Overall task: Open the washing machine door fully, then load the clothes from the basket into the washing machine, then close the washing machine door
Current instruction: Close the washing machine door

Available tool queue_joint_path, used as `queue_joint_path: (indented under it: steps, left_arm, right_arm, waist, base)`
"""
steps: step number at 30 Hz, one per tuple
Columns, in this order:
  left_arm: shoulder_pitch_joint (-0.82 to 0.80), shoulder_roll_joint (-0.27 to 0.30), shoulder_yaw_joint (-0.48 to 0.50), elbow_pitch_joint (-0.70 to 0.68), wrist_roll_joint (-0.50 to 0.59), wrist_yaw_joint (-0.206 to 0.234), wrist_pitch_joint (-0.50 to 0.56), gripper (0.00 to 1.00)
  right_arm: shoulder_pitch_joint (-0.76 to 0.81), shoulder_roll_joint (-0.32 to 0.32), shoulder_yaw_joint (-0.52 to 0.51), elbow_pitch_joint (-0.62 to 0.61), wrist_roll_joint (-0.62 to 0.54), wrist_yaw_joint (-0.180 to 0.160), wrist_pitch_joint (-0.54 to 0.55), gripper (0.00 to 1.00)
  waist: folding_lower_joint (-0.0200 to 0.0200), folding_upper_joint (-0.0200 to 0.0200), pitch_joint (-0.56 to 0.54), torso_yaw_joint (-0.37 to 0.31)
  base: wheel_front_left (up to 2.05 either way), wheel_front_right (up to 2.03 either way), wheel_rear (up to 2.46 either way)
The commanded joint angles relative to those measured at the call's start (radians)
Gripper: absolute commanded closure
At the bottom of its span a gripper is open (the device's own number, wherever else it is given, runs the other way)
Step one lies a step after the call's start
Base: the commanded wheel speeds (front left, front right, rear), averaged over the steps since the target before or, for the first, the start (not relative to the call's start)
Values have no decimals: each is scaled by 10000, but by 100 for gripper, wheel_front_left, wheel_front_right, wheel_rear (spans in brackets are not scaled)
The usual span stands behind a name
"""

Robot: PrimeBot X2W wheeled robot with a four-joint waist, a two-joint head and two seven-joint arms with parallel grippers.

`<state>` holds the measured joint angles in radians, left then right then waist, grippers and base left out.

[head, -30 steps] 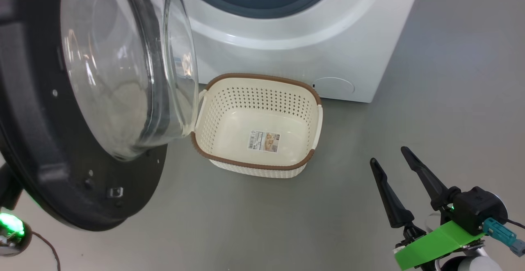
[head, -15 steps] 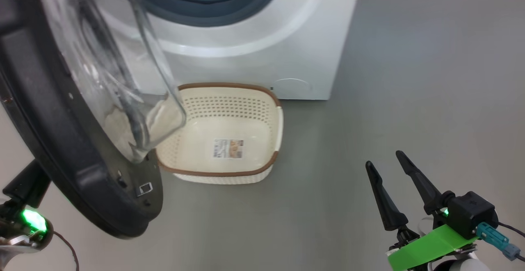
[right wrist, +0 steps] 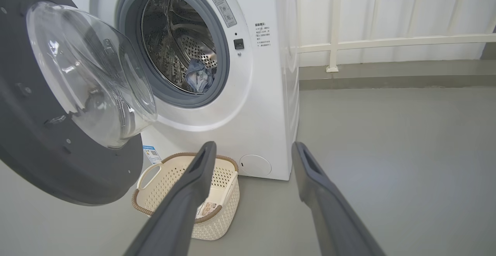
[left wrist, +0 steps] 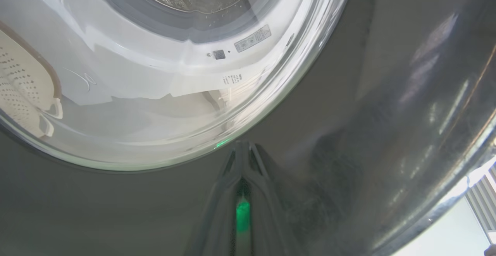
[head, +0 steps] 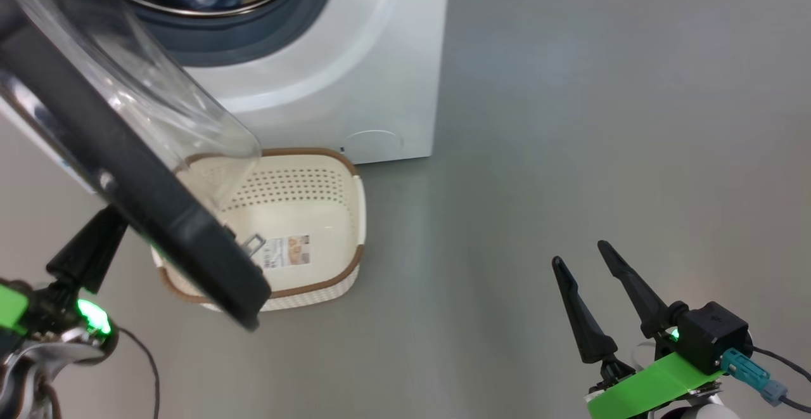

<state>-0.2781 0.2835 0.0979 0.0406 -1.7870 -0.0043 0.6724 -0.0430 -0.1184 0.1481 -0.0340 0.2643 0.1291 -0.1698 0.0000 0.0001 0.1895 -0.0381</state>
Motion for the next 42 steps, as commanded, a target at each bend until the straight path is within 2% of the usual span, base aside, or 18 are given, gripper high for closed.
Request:
queue_joint_path:
  steps: [1,14,28,42]
  left_arm:
    - [-485,226,228,-214,89,-108,15,100]
    - [-1782,-547,-137,1242,255,-544,-391,100]
    - [-2400,-1022,-89,2152,553,-1039,-926,100]
    - [-1549,-1352,473,1526,385,-1238,-1165,100]
  right_arm:
    - [-252,24,253,-197,197,16,-83,0]
    - [-334,47,369,52,300,16,-241,0]
    - [-424,84,267,121,314,16,-330,0]
    - [-395,123,34,215,272,16,-431,0]
  waist:
    - [0,-1,9,-330]
    - [0,-1,15,-1022]
    - [0,-1,52,-1308]
    - [0,-1,105,-1062]
  base:
    - [0,0,0]
    - [0,0,0]
    - [0,0,0]
    - [0,0,0]
